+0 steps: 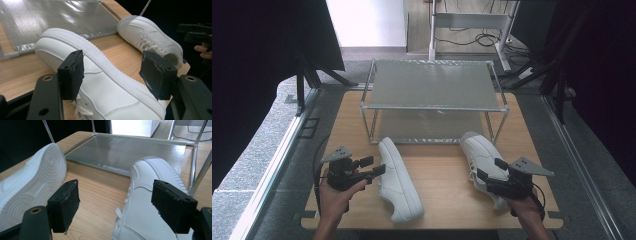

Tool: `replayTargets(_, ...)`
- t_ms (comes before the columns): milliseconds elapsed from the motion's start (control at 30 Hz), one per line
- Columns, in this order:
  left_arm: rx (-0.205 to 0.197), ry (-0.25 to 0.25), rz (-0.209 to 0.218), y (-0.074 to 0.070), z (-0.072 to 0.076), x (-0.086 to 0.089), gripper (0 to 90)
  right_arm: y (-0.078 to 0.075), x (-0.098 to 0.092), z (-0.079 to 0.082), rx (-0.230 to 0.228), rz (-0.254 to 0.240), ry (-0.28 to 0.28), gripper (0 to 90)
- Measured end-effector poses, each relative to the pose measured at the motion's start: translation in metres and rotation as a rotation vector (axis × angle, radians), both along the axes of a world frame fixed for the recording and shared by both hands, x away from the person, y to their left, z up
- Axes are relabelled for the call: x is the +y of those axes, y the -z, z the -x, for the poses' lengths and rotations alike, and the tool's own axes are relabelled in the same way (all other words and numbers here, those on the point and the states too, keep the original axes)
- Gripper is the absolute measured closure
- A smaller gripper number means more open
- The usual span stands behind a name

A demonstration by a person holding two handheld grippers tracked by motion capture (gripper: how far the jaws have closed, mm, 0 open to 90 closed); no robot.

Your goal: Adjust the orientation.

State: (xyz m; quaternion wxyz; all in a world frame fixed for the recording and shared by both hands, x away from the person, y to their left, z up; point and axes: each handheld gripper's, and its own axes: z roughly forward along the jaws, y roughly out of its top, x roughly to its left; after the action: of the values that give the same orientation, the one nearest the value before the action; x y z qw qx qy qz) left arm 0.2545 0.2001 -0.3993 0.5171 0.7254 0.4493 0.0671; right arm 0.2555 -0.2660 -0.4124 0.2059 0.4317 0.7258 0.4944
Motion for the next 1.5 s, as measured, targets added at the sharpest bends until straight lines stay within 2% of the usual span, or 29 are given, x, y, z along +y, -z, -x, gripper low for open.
replayTargets(133,-0.008,-0.011,0.007,-0.002,0.002,0.002,36.6,0.002,-0.002,-0.001,0.008,0.022,0.014,23.0)
replayTargets(200,-0.006,-0.014,0.016,-0.001,0.002,0.005,36.8,0.003,-0.001,-0.002,0.019,0.017,0.016,23.0)
replayTargets(433,0.006,-0.028,0.059,0.003,0.003,0.013,34.4,0.005,0.007,-0.004,0.032,0.041,-0.021,23.0)
replayTargets(533,0.005,-0.030,0.068,0.003,0.007,0.014,34.5,0.003,0.008,-0.007,0.028,0.028,-0.027,23.4)
replayTargets(633,-0.020,-0.037,0.075,-0.001,0.014,0.015,41.8,0.003,0.009,-0.009,0.025,0.019,-0.039,23.6)
replayTargets(700,-0.023,-0.040,0.082,-0.002,0.015,0.016,53.9,0.003,0.009,-0.011,0.027,0.011,-0.045,23.9)
replayTargets(733,-0.022,-0.043,0.117,-0.003,0.014,0.015,57.8,0.003,0.009,-0.012,0.025,0.012,-0.051,24.0)
replayTargets(833,-0.013,-0.057,0.107,-0.001,0.012,0.010,64.4,0.004,0.009,-0.015,0.023,0.028,-0.062,24.1)
replayTargets(900,-0.008,-0.054,0.108,0.000,0.012,0.008,72.0,0.004,0.009,-0.016,0.022,0.029,-0.061,24.2)
replayTargets(1100,0.006,-0.014,0.071,0.004,0.022,0.004,88.2,-0.001,0.011,-0.014,0.001,0.035,-0.027,25.2)
replayTargets(1133,0.001,0.009,0.057,0.002,0.026,0.002,89.6,-0.003,0.012,-0.014,-0.004,0.038,-0.026,25.5)
replayTargets(1233,0.005,0.025,0.039,0.001,0.031,-0.001,90.0,-0.006,0.014,-0.014,-0.015,0.041,-0.022,25.7)
replayTargets(1267,0.025,0.038,0.024,0.007,0.035,-0.002,90.0,-0.005,0.016,-0.015,-0.016,0.046,-0.027,25.8)
replayTargets(1300,0.025,0.038,0.024,0.007,0.035,-0.002,90.0,-0.004,0.016,-0.016,-0.013,0.047,-0.028,25.8)
replayTargets(1333,0.049,0.035,0.021,0.017,0.040,-0.002,90.0,-0.003,0.016,-0.017,-0.006,0.050,-0.031,26.0)
replayTargets(1400,0.072,0.026,0.029,0.029,0.045,-0.002,90.0,0.000,0.017,-0.017,-0.004,0.056,-0.018,26.3)
replayTargets(1433,0.072,0.026,0.029,0.029,0.045,-0.002,90.0,0.000,0.017,-0.017,-0.004,0.056,-0.018,26.3)
replayTargets(1500,0.106,0.036,0.029,0.043,0.053,-0.005,90.0,0.002,0.015,-0.014,0.000,0.058,-0.010,26.4)
